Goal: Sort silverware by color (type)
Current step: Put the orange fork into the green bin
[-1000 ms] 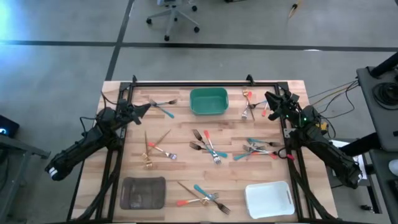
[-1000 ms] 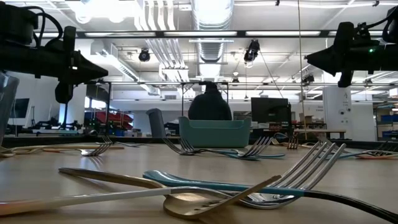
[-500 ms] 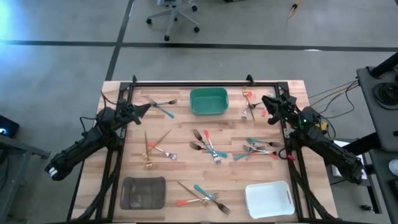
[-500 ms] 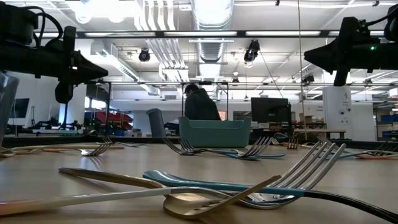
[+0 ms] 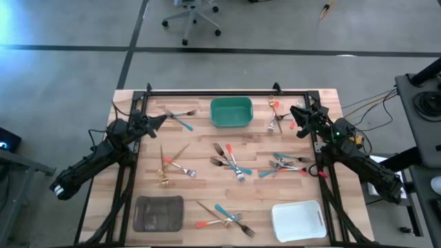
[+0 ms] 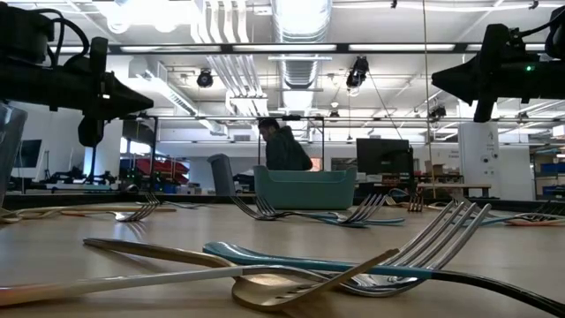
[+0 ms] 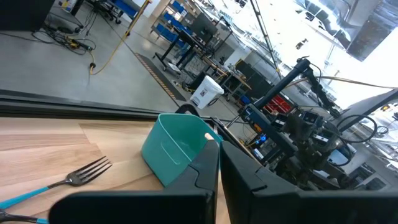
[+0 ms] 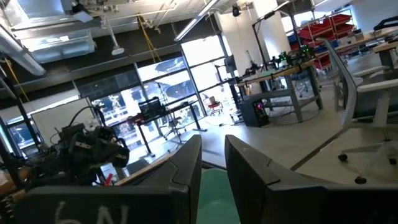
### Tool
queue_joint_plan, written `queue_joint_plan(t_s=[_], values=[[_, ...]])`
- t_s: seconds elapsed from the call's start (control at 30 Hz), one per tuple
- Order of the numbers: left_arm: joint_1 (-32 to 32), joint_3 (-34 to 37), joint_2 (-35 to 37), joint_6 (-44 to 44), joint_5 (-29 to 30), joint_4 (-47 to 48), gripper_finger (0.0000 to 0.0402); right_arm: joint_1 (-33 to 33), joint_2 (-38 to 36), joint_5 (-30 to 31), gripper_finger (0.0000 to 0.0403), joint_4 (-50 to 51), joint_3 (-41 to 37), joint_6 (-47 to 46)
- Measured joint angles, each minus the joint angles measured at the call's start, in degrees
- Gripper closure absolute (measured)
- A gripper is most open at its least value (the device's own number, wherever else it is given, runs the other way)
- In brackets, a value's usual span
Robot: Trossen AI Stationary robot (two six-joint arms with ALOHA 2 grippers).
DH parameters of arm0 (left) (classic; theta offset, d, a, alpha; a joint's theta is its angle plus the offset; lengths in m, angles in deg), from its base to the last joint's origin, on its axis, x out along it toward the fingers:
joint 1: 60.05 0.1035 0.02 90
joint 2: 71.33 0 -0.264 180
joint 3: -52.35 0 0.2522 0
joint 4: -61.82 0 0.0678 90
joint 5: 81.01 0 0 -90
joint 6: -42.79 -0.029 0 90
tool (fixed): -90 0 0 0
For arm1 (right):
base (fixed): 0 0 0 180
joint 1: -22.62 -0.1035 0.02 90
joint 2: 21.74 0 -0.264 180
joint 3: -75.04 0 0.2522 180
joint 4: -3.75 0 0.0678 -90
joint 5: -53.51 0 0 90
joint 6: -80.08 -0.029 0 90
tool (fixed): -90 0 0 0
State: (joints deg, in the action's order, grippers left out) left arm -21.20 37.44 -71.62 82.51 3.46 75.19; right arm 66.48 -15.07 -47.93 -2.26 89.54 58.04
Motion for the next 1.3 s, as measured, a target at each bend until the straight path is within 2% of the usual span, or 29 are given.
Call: queue_joint_plan(t_s=[0.53, 0.8, 0.93, 1.3], values=[[0.0, 0.0, 0.0, 0.0, 0.0, 0.0, 0.0401, 0.0, 0.0, 0.0, 0.0339, 0.0, 0.0, 0.0], [0.0, 0.0, 0.0, 0.0, 0.0, 0.0, 0.0401, 0.0, 0.1, 0.0, 0.0339, -4.4, 0.0, -4.9], [0.0, 0.0, 0.0, 0.0, 0.0, 0.0, 0.0401, 0.0, 0.2, 4.0, 0.0339, -4.5, 0.0, -6.9], [0.0, 0.0, 0.0, 0.0, 0.0, 0.0, 0.0401, 0.0, 0.6, 5.1, 0.0339, -4.6, 0.0, -10.1]])
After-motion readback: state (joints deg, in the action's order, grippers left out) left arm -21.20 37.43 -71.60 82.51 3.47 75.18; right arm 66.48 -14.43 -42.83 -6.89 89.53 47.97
